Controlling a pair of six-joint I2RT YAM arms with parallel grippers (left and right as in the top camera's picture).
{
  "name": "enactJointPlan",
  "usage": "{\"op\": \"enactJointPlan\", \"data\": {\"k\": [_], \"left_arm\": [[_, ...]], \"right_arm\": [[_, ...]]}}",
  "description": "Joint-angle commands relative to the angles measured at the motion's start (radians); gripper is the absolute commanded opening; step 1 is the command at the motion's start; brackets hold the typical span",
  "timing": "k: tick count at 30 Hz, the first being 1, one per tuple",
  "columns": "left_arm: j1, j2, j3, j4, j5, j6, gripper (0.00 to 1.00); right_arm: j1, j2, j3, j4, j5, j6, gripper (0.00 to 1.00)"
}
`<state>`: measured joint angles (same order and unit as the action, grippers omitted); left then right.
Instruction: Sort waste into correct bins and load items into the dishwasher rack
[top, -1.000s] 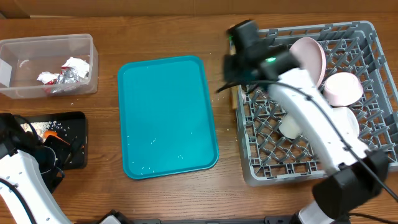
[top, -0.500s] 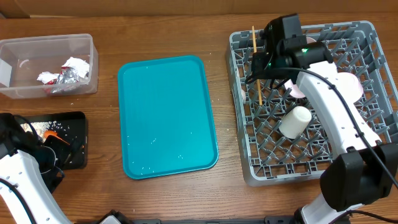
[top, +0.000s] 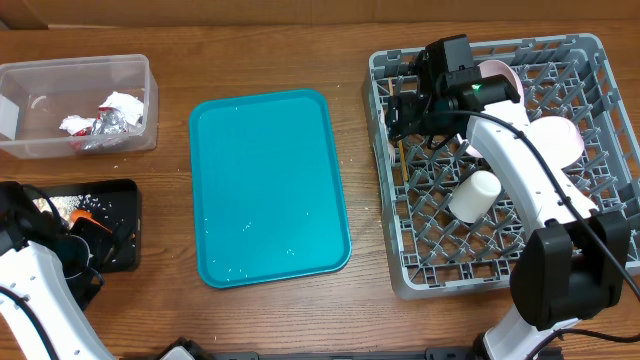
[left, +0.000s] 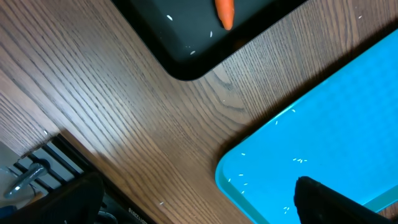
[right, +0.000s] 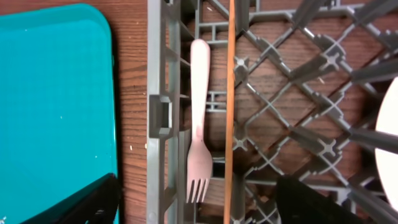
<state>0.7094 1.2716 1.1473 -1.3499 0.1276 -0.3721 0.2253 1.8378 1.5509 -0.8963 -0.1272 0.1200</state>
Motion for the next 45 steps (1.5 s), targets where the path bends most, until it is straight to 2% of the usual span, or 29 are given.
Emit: {"op": "enactJointPlan", "data": {"k": [1,4,10,18,26,32,39,42,43,45], "left_arm": [[0.005,-0.017,0.021,0.001,0.011,-0.018,1.00],[0.005,-0.017,0.021,0.001,0.011,-0.018,1.00],[0.005,-0.017,0.021,0.001,0.011,-0.018,1.00],[0.005,-0.017,0.021,0.001,0.011,-0.018,1.00],[0.005,-0.017,0.021,0.001,0.011,-0.017,1.00],[0.005,-0.017,0.021,0.001,0.011,-0.018,1.00],[0.005,-0.017,0.021,0.001,0.011,-0.018,1.00],[0.005,-0.017,0.021,0.001,0.011,-0.018,1.00],[0.005,-0.017,0.021,0.001,0.011,-0.018,1.00],[0.005,-0.017,0.021,0.001,0.011,-0.018,1.00]], "right_arm": [[0.009,-0.002,0.038,-0.029,-0.016,0.067,0.86],[0.010,-0.018,0.086,-0.078,-0.073,0.069,0.87],[0.010,-0.129,0.142,-0.153,-0.081,0.177,0.90],[0.008,-0.378,0.140,-0.310,0.066,0.346,0.89],[0.009,-0.584,0.114,-0.545,0.153,0.388,0.88],[0.009,-0.802,-0.126,-0.541,0.191,0.462,0.89],[0.009,-1.118,-0.491,-0.380,0.152,0.524,0.90],[0.009,-1.220,-0.596,-0.328,0.153,0.566,0.94],[0.009,-1.246,-0.627,-0.310,0.153,0.569,1.00],[0.009,-1.268,-0.662,-0.283,0.153,0.569,1.00]]}}
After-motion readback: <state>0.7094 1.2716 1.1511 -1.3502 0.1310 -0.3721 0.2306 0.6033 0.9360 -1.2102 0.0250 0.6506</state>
